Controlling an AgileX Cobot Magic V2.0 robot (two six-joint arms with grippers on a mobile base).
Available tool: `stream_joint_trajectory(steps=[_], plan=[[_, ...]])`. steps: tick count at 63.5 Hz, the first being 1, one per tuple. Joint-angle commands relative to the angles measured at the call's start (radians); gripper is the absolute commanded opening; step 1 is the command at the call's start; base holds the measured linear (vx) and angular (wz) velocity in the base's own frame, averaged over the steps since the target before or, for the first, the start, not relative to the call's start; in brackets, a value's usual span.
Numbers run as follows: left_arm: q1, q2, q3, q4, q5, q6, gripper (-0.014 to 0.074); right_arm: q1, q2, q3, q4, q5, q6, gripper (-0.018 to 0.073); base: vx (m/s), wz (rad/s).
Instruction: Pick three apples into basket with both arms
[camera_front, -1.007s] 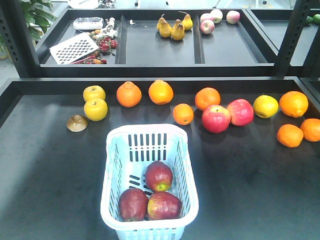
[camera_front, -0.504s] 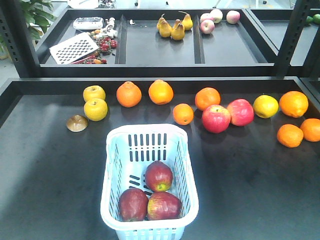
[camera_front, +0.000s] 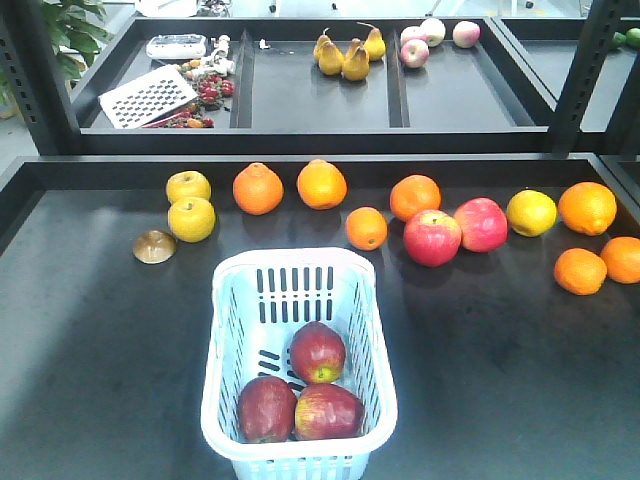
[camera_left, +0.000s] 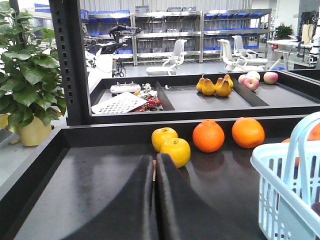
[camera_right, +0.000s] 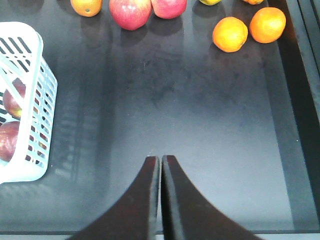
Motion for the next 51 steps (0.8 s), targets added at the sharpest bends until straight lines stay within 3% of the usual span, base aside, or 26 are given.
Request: stream_joint_trajectory(steps=[1, 18, 24, 38, 51], plan=[[0.002, -0.017, 0.007, -0.009, -0.073, -0.004, -0.0006, -0.005, -0.004, -0.024, -0.007, -0.05, -0.013, -0.0009, 0.0, 0.0], [0.002, -0.017, 0.007, -0.009, -0.073, -0.004, -0.0006, -0.005, -0.075, -0.016, -0.027, -0.114, -0.006, -0.0009, 0.0, 0.0], [0.002, -0.017, 0.007, -0.009, -0.073, -0.004, -0.0006, -0.005, -0.144, 0.07, -0.027, -0.276, -0.006, -0.0009, 0.0, 0.0], [0.002, -0.017, 0.007, -0.009, -0.073, -0.004, -0.0006, -0.005, -0.384, 0.485, -0.026, -0.712, -0.006, -0.0009, 0.0, 0.0], [0.002, -0.017, 0.007, -0.009, -0.073, -0.004, -0.0006, -0.005, -0.614, 0.777, -0.024, -0.947, -0.006, -0.0009, 0.0, 0.0]])
